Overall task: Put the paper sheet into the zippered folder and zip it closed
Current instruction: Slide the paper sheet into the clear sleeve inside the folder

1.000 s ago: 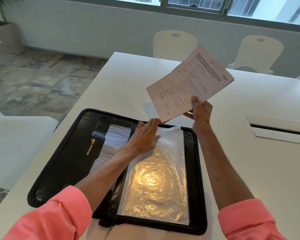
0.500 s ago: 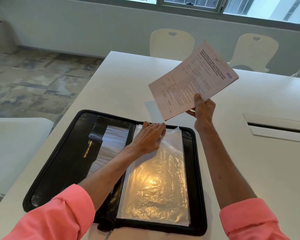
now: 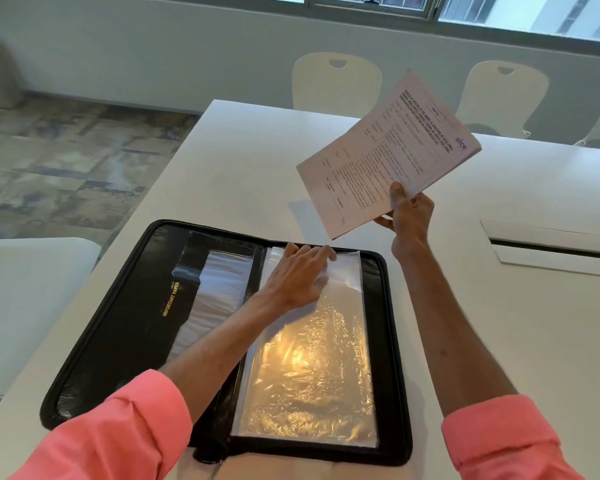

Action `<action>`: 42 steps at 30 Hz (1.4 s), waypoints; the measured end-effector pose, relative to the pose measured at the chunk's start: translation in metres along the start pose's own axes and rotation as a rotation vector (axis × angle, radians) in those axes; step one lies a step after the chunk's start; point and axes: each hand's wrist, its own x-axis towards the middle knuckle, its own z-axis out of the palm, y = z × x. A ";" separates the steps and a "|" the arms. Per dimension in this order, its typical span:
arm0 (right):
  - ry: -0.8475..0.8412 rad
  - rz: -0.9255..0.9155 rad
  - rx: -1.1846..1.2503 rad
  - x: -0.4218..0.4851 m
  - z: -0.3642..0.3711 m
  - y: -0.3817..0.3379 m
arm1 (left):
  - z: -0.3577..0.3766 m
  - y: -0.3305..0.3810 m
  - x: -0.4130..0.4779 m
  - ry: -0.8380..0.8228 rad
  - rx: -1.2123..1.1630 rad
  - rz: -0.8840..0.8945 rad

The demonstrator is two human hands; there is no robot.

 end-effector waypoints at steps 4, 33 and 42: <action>-0.019 -0.014 -0.013 -0.003 0.003 0.004 | -0.001 -0.002 -0.003 -0.004 -0.014 0.011; -0.457 0.016 -0.288 0.021 -0.015 0.034 | -0.023 -0.046 -0.005 0.045 0.095 -0.019; -0.501 0.044 -0.365 0.038 -0.025 0.033 | -0.052 -0.076 0.002 -0.155 0.211 -0.093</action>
